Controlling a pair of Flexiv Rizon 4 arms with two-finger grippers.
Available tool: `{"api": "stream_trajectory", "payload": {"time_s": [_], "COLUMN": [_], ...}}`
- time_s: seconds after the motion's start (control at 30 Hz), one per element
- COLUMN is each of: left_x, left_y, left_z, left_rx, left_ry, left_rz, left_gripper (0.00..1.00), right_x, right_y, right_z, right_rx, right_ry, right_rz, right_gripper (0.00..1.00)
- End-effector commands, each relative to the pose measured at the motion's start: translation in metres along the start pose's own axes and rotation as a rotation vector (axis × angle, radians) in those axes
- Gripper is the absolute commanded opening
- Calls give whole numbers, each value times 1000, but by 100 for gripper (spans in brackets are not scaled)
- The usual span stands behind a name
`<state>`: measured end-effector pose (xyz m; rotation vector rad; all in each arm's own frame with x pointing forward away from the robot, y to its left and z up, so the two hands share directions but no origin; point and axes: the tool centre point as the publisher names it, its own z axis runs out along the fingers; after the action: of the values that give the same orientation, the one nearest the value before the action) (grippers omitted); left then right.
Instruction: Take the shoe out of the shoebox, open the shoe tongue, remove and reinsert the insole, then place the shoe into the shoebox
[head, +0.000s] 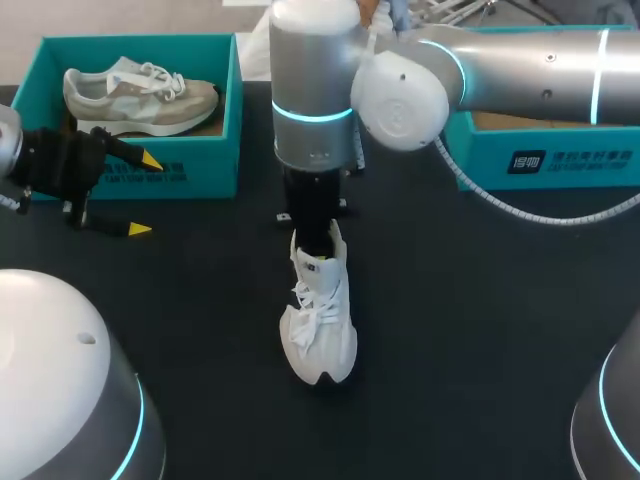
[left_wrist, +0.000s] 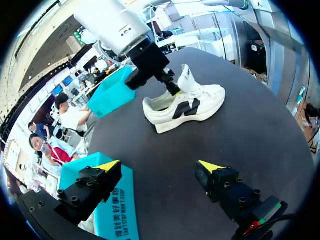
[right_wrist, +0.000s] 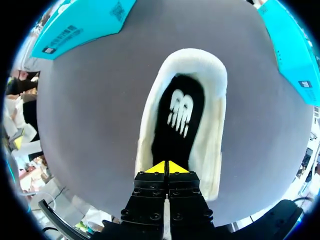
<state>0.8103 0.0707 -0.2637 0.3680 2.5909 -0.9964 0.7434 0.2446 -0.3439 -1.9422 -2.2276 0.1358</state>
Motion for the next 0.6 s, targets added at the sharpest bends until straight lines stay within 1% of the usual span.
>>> {"api": "stream_trajectory", "payload": {"time_s": [0.03,0.13,0.17,0.2,0.23,0.27,0.47,0.6], "left_x": [1,1,1,1,1,1,1,1], "left_y": [0,0,0,0,0,0,0,0], "left_z": [-1,-1,-1,-1,-1,-1,-1,-1], "left_rx": [-3,-3,-3,-3,-3,-3,-3,-3], "left_ry": [1,1,1,1,1,1,1,1], "left_rz": [0,0,0,0,0,0,0,0], "left_gripper": [100,100,100,100,100,100,100,100], "right_x": [-6,-9,-9,-10,-11,-12,-11,-8], "right_y": [-7,-10,-10,-10,-10,-10,-5,-1], "right_z": [8,16,16,18,19,19,13,11], "right_rx": [-3,12,9,8,12,5,-19,-35], "right_ry": [11,9,5,5,-4,-17,-32,-13], "right_rz": [11,24,30,31,36,42,46,15], "right_gripper": [0,0,29,48,91,100,100,100]}}
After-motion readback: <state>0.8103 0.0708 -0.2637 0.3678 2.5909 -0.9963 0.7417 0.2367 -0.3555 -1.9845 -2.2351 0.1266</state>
